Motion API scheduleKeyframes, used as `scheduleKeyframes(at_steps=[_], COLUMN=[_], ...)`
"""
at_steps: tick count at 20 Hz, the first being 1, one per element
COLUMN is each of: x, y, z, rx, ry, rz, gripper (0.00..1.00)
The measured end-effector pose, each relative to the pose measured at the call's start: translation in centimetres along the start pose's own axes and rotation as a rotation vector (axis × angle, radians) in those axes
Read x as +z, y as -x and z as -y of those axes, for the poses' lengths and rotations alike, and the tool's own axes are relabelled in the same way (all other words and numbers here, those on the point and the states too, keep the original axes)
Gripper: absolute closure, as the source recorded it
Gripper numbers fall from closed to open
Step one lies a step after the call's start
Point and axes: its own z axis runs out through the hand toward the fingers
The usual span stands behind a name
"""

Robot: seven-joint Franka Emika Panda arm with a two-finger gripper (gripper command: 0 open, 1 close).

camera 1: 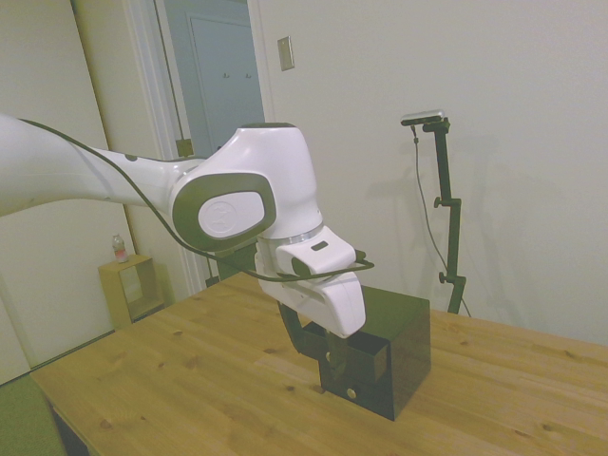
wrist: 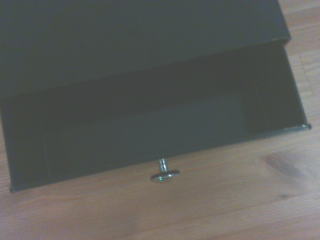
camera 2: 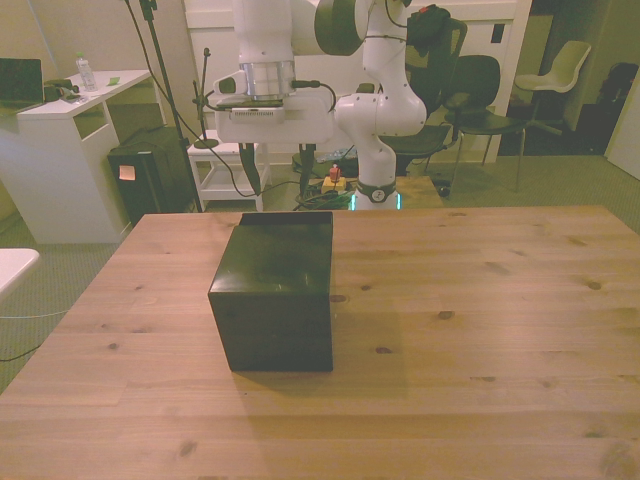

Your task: Close the top drawer

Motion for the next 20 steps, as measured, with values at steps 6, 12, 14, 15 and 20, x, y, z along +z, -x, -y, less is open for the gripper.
scheduleKeyframes(at_steps=[6, 12, 14, 15, 20], x=[-0.1, -0.4, -0.2, -0.1, 0.4], y=[-0.7, -2.0, -2.5, -2.8, -3.8], z=[0.6, 0.2, 0.1, 0.2, 0.9], rx=[-0.003, 0.017, 0.024, 0.026, 0.026], ry=[0.01, 0.012, 0.015, 0.018, 0.027], rz=[0.003, -0.001, -0.001, 0.0, -0.003], gripper=[1.0, 1.0, 1.0, 1.0, 1.0])
